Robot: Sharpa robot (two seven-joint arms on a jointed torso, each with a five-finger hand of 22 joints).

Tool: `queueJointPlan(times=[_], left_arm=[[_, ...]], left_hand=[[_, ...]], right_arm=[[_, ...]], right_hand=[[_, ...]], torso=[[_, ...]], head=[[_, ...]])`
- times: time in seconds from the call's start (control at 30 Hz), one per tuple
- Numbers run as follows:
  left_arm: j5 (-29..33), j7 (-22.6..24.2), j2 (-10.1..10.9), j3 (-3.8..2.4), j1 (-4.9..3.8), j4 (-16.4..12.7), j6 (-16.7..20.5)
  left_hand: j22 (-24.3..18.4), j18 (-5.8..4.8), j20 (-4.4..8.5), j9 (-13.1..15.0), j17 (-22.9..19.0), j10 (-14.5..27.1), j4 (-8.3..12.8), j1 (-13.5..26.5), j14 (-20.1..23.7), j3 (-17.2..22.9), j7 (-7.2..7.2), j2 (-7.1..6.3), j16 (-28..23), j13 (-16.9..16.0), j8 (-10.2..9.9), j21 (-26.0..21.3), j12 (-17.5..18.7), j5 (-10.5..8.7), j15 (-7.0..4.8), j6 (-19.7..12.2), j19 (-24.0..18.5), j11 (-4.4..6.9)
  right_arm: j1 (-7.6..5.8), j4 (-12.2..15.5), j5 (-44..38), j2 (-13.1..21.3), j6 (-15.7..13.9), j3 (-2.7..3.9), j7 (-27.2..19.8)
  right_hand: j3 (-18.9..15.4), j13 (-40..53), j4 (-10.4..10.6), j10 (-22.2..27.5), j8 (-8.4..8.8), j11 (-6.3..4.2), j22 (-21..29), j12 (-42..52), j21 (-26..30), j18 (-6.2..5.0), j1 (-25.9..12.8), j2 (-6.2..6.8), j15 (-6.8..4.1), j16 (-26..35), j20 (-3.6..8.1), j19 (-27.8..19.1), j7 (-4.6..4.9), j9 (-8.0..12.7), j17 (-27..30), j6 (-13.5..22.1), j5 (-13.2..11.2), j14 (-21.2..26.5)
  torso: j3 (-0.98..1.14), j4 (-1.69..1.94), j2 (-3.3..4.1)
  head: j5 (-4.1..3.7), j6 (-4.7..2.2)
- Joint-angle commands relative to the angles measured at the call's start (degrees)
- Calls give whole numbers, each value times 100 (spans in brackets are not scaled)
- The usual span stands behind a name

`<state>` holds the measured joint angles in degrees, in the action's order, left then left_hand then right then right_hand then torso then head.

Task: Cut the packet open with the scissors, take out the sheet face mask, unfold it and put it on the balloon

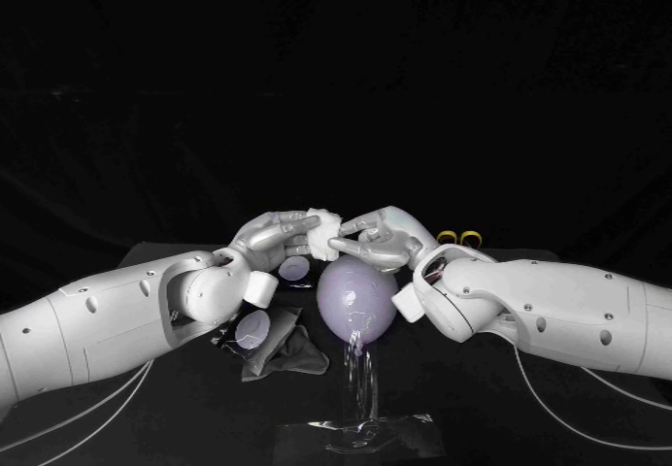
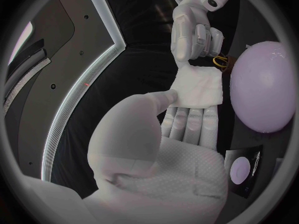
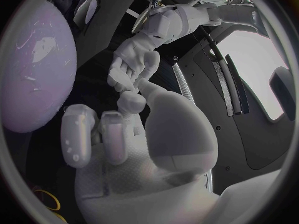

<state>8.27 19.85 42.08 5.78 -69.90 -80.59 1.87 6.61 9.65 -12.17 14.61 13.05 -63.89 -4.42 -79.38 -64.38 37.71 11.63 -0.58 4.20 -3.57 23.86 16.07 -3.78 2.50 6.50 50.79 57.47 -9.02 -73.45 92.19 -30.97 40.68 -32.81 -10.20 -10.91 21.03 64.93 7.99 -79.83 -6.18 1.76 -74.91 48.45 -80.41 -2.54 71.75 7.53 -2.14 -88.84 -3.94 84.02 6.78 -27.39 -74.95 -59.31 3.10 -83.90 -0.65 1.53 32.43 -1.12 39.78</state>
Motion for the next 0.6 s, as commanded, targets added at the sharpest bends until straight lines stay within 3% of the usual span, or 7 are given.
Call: queueJointPlan(times=[0.03, 0.13, 0.4, 0.53, 0.6], left_arm=[[21, 34, -10, -7, -6, -9, -16], [23, 30, -19, -7, -6, -10, -31], [27, 5, -28, -7, -6, -19, -93], [28, 5, -28, -7, -6, -21, -111], [31, 5, -27, -7, -6, -22, -117]], left_hand=[[5, 92, 3, 12, 6, 6, 36, -29, -19, -4, 38, -49, 11, -3, 28, 26, 8, 31, 2, 25, 33, 6], [5, 92, 4, 13, 7, 4, 36, -29, -21, -3, 38, -48, 12, -3, 29, 27, 7, 31, 1, 26, 37, 6], [8, 95, 13, 17, 11, -2, 39, -28, -24, 2, 36, -49, 15, -3, 32, 41, 7, 31, -2, 26, 68, 8], [8, 96, 14, 18, 11, -2, 40, -28, -25, 2, 36, -49, 15, -3, 32, 43, 8, 31, -3, 26, 73, 8], [8, 96, 14, 18, 11, -2, 40, -28, -25, 2, 36, -49, 15, -3, 32, 43, 8, 31, -3, 26, 73, 8]], right_arm=[[-1, 12, -134, -11, 187, 4, 82], [-1, -9, -165, -33, 215, 3, 123], [-1, -69, -219, -81, 204, 3, 208], [-1, -90, -234, -92, 140, 3, 235], [-1, -97, -224, -94, 77, 3, 234]], right_hand=[[8, 26, -26, -24, -16, -11, -1206, 36, -7, 27, 26, -50, 32, 6, -53, 58, -30, -5, -1296, -71, -21, -538], [116, 37, -107, -46, -50, -48, -1211, 62, -22, 29, 184, -155, -1, -9, -36, 66, -70, -13, -1322, -137, -28, -547], [181, 41, -186, -59, -72, -67, -1217, 74, -42, 33, 284, -175, -19, -13, -17, 78, -90, -18, -1329, -179, -27, -550], [346, 59, -302, -92, -134, -110, -1233, 116, -91, 44, 464, -323, -53, -32, 8, 107, -144, -44, -1360, -276, -30, -562], [516, 83, -372, -140, -196, -144, -1253, 170, -154, 59, 589, -518, -84, -72, 32, 143, -186, -80, -1430, -348, -29, -586]], torso=[[1, -2, 0], [1, 1, 0], [-1, 3, 5], [0, 4, 1], [0, 3, 0]], head=[[-1, -1], [-5, -3], [-8, -4], [-6, 1], [-5, 4]])
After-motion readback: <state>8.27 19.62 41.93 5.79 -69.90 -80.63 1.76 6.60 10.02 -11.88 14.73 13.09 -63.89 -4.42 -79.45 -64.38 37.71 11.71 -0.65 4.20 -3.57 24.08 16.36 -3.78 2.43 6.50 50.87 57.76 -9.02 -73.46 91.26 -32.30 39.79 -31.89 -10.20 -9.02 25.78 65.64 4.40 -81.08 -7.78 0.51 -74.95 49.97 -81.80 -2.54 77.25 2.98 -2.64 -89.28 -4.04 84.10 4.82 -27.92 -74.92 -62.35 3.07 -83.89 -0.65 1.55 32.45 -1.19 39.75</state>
